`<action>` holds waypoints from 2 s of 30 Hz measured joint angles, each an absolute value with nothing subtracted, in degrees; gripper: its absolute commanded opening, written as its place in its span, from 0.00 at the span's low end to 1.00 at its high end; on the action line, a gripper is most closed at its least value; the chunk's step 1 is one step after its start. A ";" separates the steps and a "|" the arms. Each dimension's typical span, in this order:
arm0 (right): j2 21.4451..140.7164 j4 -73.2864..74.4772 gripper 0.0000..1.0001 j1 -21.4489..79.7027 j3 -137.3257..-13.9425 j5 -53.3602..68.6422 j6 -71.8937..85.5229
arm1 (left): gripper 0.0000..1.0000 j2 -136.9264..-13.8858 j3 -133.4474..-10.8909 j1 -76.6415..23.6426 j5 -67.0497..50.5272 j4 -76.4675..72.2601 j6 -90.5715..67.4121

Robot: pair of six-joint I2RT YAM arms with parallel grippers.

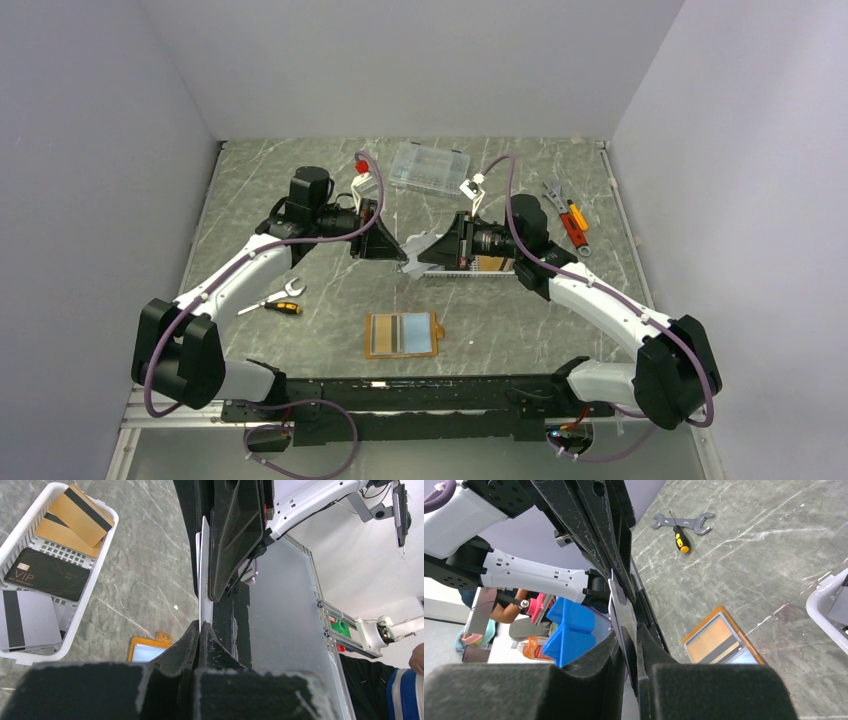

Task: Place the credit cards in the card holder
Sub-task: Place the credit card in the storage box.

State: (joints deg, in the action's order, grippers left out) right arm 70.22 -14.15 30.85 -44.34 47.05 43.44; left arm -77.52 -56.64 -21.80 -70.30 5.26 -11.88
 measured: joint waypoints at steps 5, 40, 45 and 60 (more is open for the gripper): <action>70.17 -14.37 0.11 30.83 -44.34 47.37 43.46 | 0.00 -77.52 -56.34 -21.56 -71.26 4.23 -12.19; 71.72 -29.23 0.33 32.73 -38.57 47.92 51.07 | 0.00 -78.39 -47.18 -16.49 -74.61 -32.91 -45.50; 73.34 -31.55 0.30 33.32 -38.50 46.76 51.77 | 0.00 -78.61 -46.50 -16.49 -74.70 -36.64 -48.93; 72.05 -35.18 0.07 33.52 -38.39 42.61 52.51 | 0.00 -78.61 -45.84 -16.47 -74.76 -40.56 -52.25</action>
